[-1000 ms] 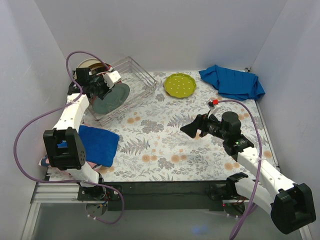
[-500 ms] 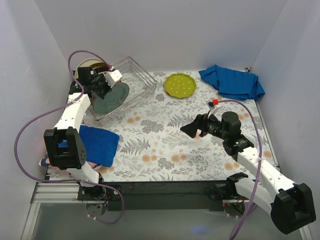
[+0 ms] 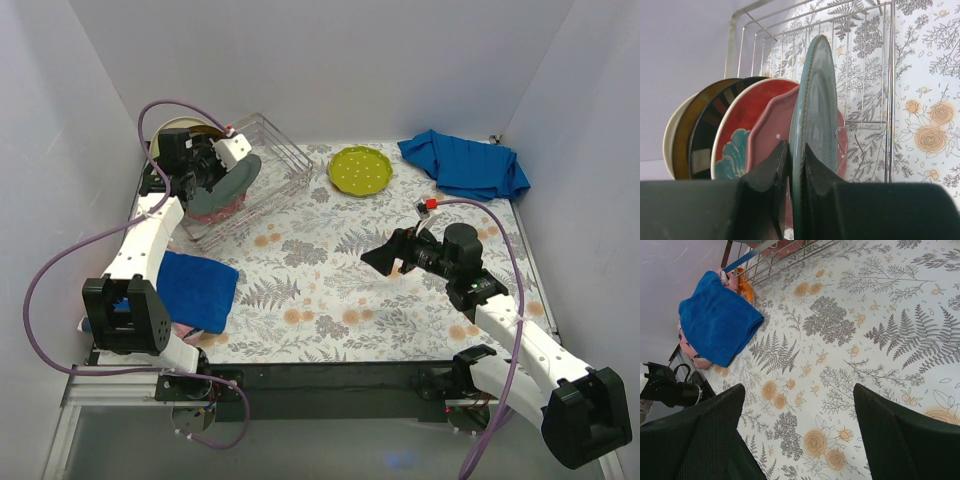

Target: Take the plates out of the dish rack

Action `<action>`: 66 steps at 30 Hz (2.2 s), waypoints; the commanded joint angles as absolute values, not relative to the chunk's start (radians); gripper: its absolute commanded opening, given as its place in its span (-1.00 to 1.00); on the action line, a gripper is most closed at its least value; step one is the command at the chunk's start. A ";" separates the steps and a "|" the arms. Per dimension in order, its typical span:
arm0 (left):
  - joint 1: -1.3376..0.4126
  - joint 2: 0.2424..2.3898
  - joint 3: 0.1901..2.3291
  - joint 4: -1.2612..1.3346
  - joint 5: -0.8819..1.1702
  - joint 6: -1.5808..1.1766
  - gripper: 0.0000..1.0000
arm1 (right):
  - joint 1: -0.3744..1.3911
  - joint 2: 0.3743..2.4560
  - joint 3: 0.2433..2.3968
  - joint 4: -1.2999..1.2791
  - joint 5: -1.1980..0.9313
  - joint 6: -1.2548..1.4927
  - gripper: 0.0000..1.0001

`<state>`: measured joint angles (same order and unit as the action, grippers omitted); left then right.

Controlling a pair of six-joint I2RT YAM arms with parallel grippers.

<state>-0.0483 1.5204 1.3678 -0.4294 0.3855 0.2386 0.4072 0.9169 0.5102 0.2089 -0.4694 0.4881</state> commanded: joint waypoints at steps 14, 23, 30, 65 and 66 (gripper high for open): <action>-0.097 1.414 1.479 -0.255 0.466 0.066 -1.00 | 0.408 0.882 0.517 0.250 -0.449 0.462 0.86; -0.097 1.393 1.491 -0.195 0.543 -0.139 -1.00 | 0.408 0.861 0.514 0.250 -0.446 0.462 0.87; -0.098 1.335 1.369 0.038 0.566 -0.484 -1.00 | 0.408 0.864 0.518 0.250 -0.475 0.471 0.87; -0.310 1.331 0.600 1.020 0.707 -1.749 -1.00 | 0.407 0.991 0.331 0.776 -0.540 0.845 0.75; -0.313 1.336 0.594 1.023 0.704 -1.752 -1.00 | 0.407 0.997 0.331 0.793 -0.543 0.850 0.73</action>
